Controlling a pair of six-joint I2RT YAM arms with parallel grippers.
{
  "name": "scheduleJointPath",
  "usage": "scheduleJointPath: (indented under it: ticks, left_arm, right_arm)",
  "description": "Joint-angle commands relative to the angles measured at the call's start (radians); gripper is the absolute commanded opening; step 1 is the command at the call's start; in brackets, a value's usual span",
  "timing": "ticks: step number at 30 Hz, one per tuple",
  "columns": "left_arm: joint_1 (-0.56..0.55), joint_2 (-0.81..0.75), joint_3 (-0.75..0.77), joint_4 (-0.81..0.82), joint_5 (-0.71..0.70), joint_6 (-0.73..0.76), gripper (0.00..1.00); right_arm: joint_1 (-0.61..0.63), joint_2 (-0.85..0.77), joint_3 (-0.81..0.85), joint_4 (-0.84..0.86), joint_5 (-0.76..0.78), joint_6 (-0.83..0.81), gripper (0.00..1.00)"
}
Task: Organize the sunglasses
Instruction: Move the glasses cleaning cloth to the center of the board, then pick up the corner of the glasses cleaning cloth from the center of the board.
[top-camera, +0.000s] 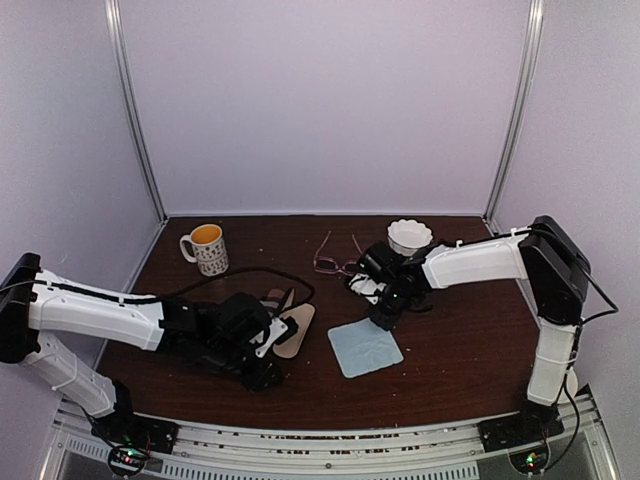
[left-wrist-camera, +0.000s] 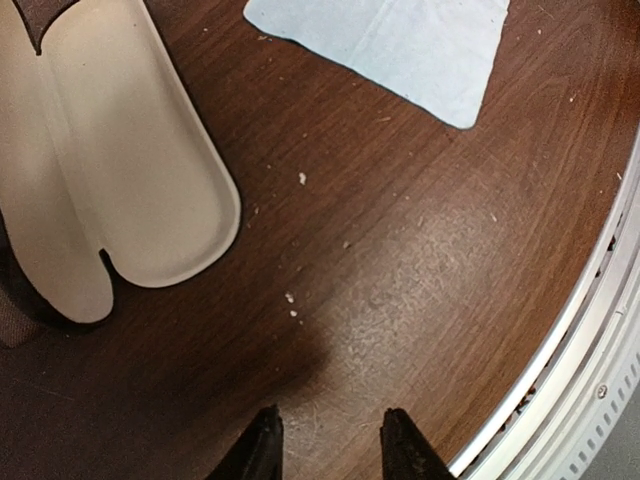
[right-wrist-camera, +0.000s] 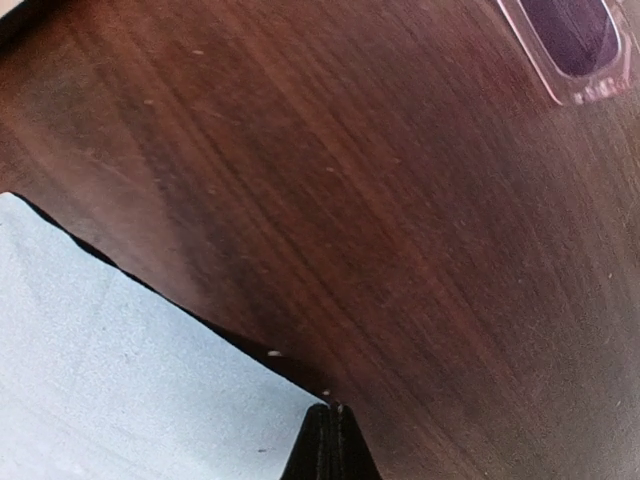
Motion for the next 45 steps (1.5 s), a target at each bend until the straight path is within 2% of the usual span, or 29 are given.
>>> scheduleJointPath:
  ticks: [1, 14, 18, 20, 22, 29, 32, 34, 37, 38, 45]
  left_arm:
    - [0.005, 0.011, 0.037, 0.018, 0.012, 0.015, 0.37]
    - [0.005, 0.021, 0.072, 0.005, 0.022, 0.03, 0.37]
    - [0.004, 0.015, 0.103, -0.01, 0.014, 0.042, 0.39]
    - [0.005, 0.007, 0.12, -0.028, 0.0, 0.051, 0.4]
    - [0.005, -0.005, 0.14, -0.042, -0.013, 0.065, 0.42]
    - [0.003, -0.065, 0.206, -0.056, -0.072, 0.17, 0.47]
    - [0.002, -0.089, 0.254, -0.062, -0.118, 0.227, 0.54]
    - [0.002, -0.104, 0.289, -0.05, -0.152, 0.26, 0.63]
    - [0.002, -0.119, 0.308, 0.002, -0.219, 0.311, 0.91]
    - [0.002, -0.117, 0.321, 0.011, -0.237, 0.327, 0.97]
    - [0.002, -0.065, 0.309, 0.194, -0.328, 0.436, 0.98]
  right_arm:
    - [-0.038, 0.042, 0.045, -0.057, 0.101, 0.102, 0.0]
    - [-0.062, -0.005, 0.001, -0.088, 0.171, 0.229, 0.0]
    - [-0.062, -0.013, 0.013, -0.087, 0.177, 0.242, 0.11]
    - [-0.062, -0.035, 0.013, -0.081, 0.199, 0.245, 0.25]
    - [-0.062, -0.066, 0.015, -0.079, 0.219, 0.249, 0.33]
    - [-0.062, -0.185, 0.017, -0.104, 0.258, 0.268, 0.42]
    - [-0.06, -0.262, -0.019, -0.097, 0.265, 0.302, 0.44]
    - [-0.056, -0.317, -0.05, -0.084, 0.256, 0.324, 0.45]
    - [-0.048, -0.397, -0.089, -0.078, 0.237, 0.355, 0.47]
    - [-0.043, -0.418, -0.101, -0.078, 0.241, 0.366, 0.47]
    - [-0.018, -0.578, -0.193, -0.076, 0.295, 0.472, 0.48]
